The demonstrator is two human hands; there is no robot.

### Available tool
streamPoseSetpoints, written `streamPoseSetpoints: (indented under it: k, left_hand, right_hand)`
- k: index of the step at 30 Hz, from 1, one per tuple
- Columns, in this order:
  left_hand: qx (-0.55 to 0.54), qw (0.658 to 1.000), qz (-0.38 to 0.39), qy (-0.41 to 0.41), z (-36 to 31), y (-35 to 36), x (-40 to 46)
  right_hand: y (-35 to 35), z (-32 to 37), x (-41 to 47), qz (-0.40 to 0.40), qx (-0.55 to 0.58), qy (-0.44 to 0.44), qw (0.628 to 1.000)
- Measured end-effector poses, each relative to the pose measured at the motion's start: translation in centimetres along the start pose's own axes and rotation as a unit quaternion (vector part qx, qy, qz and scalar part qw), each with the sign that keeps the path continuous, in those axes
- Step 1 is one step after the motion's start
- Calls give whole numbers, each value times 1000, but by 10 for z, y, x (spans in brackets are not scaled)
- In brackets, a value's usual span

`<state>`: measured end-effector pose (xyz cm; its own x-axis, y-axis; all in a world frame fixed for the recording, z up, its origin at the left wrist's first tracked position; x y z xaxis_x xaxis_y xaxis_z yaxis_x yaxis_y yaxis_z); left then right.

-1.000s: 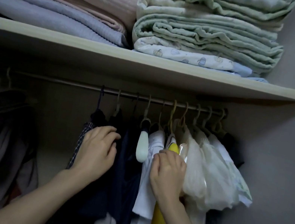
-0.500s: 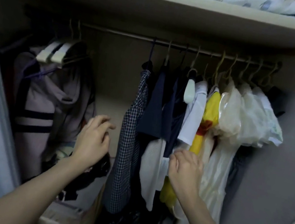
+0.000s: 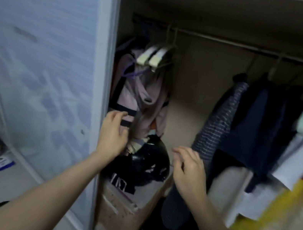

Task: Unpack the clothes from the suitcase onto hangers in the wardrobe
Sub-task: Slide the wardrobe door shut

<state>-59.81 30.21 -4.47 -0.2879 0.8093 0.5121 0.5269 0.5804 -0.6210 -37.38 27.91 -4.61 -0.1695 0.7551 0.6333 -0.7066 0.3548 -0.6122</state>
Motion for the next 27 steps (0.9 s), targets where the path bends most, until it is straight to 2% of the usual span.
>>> streamPoseSetpoints:
  k: [6, 8, 12, 20, 27]
  left_hand:
    - [3, 994, -21, -106, 50, -20, 34]
    - [16, 991, -10, -130, 61, -21, 51]
    - [39, 986, 14, -159, 77, -20, 86]
    - [60, 974, -52, -212, 88, -19, 108]
    - [68, 973, -44, -215, 83, -20, 101]
  right_hand:
    - [83, 64, 70, 149, 61, -98, 982]
    - [101, 78, 91, 160, 71, -133, 976]
    - [117, 82, 113, 172, 96, -141, 970]
    - [125, 51, 137, 175, 109, -123, 971]
    - [116, 53, 129, 166, 128, -124, 970]
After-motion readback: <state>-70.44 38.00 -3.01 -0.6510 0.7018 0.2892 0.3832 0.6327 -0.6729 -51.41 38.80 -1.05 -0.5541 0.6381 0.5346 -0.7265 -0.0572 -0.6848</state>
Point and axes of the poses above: each hand's wrist, its own x-axis towards the middle knuckle, its own y-axis out of the palm, z = x × y, the point moved 9 cm from there along x, towards the middle knuckle, and after that the axes turned 7 degrees about x, right-handed, at the moved point
